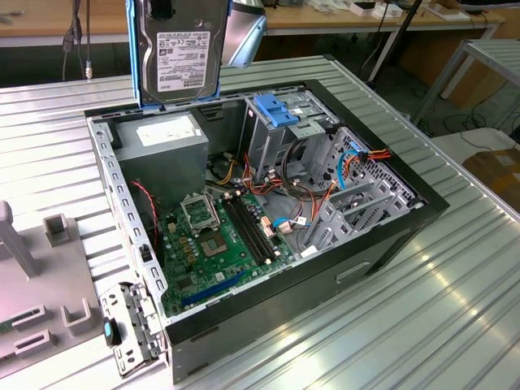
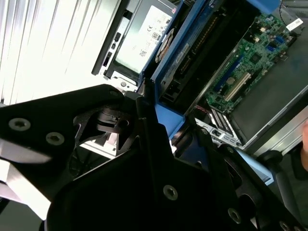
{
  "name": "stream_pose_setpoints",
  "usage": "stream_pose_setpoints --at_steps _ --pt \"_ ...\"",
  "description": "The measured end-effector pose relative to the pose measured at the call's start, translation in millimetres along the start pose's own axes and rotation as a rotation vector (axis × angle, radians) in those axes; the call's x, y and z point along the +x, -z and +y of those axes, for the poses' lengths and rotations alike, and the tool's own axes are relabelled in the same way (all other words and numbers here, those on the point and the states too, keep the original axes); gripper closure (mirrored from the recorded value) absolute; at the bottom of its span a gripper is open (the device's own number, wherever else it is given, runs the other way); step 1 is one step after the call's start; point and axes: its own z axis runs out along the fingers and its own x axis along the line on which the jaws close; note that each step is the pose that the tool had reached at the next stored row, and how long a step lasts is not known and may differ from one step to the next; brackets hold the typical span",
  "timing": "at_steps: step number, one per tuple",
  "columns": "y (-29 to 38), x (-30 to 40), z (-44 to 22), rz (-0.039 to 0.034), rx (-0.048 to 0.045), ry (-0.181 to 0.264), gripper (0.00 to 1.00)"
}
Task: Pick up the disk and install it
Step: 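Pick up the disk, then insert the disk into the insertion slot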
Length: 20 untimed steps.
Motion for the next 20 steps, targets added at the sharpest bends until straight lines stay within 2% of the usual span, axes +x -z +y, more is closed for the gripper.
stream_pose_setpoints --at_steps 3,13,20 --pt "-0.5 -0.1 -6.4 0.0006 0.0001 -0.002 0.63" --pt "-0.6 0.0 -7.0 0.0006 0.0001 -0.002 0.63" --pt "-0.5 4.4 -7.2 0.0006 0.0001 -0.002 0.63"
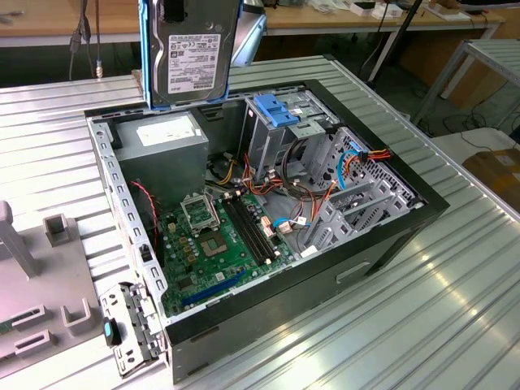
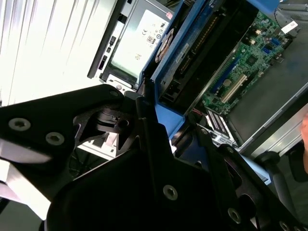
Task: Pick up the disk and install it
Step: 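Insert the disk into the insertion slot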
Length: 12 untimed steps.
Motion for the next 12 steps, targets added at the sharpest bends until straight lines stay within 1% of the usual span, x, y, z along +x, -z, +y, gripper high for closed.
stream_pose_setpoints --at_steps 3,7,9,10,11,12 --pt "0.1 5.3 -0.5 0.0000 0.0000 0.000 0.63" --pt "-1.3 22.1 -1.6 -0.0005 0.0012 0.001 0.63" --pt "-1.8 24.7 -2.4 -0.0007 0.0014 0.002 0.63" --pt "-2.3 27.1 -2.9 -0.0009 0.0016 0.003 0.63" --pt "-2.8 28.7 -3.9 -0.0009 0.0015 0.003 0.63" --pt "-3.5 28.8 -11.0 -0.0008 0.0014 0.006 0.63"
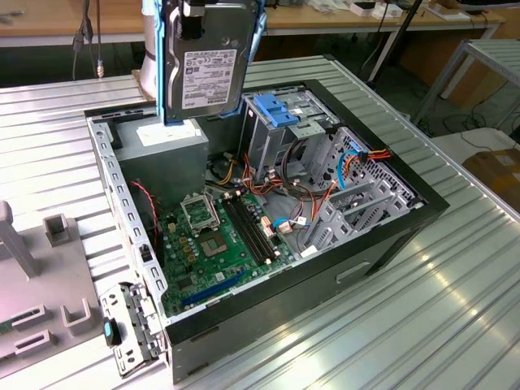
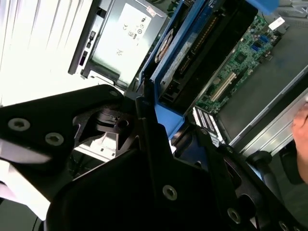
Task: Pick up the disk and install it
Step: 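Insert the disk into the insertion slot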
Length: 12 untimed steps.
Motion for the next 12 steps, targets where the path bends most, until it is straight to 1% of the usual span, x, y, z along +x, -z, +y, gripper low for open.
stream_pose_setpoints --at_steps 2,3,5,6,7,8,9,12 --pt "-1.1 0.4 -11.8 -0.0001 0.0000 0.004 0.63" --pt "-1.3 3.1 -14.4 0.0001 -0.0001 0.004 0.63" --pt "-1.7 11.1 -16.0 -0.0010 0.0000 0.004 0.63" --pt "-1.7 16.8 -16.5 -0.0012 -0.0001 0.004 0.63" --pt "-1.7 20.3 -16.7 -0.0013 -0.0001 0.004 0.63" --pt "-2.0 27.8 -17.1 -0.0016 0.0000 0.004 0.63" --pt "-2.1 33.7 -17.5 -0.0013 -0.0001 0.004 0.63" --pt "-2.4 47.3 -18.3 -0.0014 -0.0001 0.004 0.63"
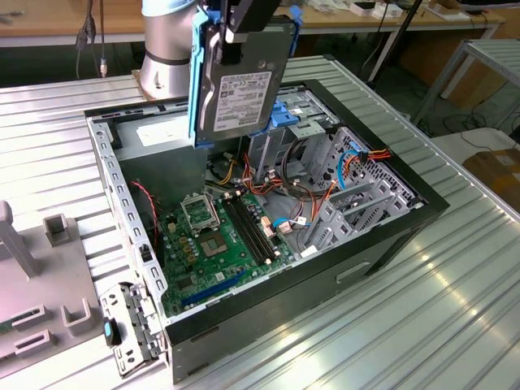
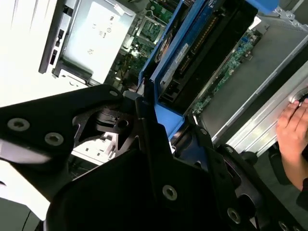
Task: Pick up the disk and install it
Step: 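Insert the disk into the insertion slot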
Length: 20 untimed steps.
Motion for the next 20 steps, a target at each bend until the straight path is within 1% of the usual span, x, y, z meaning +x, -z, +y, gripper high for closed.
stream_pose_setpoints --at_steps 2,4,6,11,12,13,14,15,16,18,20 --pt "-0.3 12.8 -0.6 -0.0002 0.0001 0.000 0.63" --pt "-0.7 20.6 -1.8 0.0000 0.0000 0.000 0.63" --pt "-0.8 22.6 -1.7 0.0000 0.0000 0.000 0.63" --pt "-0.7 23.1 -1.8 0.0001 0.0000 0.000 0.63" --pt "-0.8 24.9 -4.3 -0.0001 0.0000 0.000 0.63" --pt "-1.0 25.1 -10.4 0.0000 0.0000 0.000 0.63" --pt "-1.2 25.1 -12.6 0.0000 0.0000 0.000 0.63" --pt "-1.9 25.7 -18.5 -0.0002 0.0001 0.000 0.63" --pt "-2.3 26.1 -22.4 -0.0001 0.0001 0.000 0.63" --pt "-2.6 27.2 -27.3 0.0003 -0.0001 0.000 0.63" --pt "-3.4 27.3 -37.8 0.0000 0.0000 0.000 0.63"
